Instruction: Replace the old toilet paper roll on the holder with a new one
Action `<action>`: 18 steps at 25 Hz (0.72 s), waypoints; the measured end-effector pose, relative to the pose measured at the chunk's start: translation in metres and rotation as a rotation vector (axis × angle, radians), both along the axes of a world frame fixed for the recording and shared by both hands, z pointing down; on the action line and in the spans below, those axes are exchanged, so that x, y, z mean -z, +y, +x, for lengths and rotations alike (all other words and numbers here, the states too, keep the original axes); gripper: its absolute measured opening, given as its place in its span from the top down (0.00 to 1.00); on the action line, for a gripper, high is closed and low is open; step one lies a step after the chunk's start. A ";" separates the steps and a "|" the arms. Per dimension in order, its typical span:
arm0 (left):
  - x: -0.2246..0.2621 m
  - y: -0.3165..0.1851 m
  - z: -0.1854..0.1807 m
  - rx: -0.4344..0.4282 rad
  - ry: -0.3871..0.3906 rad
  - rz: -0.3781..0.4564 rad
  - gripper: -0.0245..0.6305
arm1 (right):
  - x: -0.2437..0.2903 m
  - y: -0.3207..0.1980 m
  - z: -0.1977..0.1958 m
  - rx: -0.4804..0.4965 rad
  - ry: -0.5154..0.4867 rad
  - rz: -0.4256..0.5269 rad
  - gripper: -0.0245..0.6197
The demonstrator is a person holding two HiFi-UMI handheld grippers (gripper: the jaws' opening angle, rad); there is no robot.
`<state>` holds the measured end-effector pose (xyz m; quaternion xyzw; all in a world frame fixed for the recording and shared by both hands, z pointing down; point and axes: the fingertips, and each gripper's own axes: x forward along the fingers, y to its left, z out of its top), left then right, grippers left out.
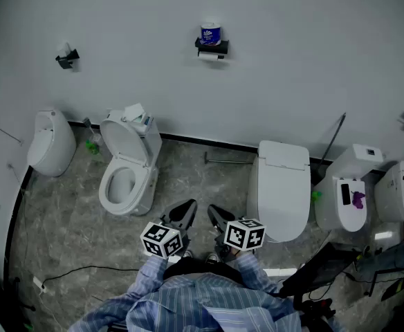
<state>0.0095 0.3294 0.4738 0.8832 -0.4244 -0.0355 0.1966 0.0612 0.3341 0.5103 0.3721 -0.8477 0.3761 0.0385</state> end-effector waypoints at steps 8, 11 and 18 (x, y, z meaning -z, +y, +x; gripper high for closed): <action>0.001 -0.002 -0.038 0.020 0.003 0.014 0.95 | 0.002 0.000 -0.033 0.007 0.009 -0.002 0.96; 0.002 -0.006 -0.051 0.027 0.003 0.018 0.95 | 0.006 -0.004 -0.043 -0.008 -0.011 0.013 0.96; 0.002 -0.009 -0.075 0.026 0.018 0.019 0.95 | 0.016 -0.013 -0.062 -0.022 -0.052 0.038 0.96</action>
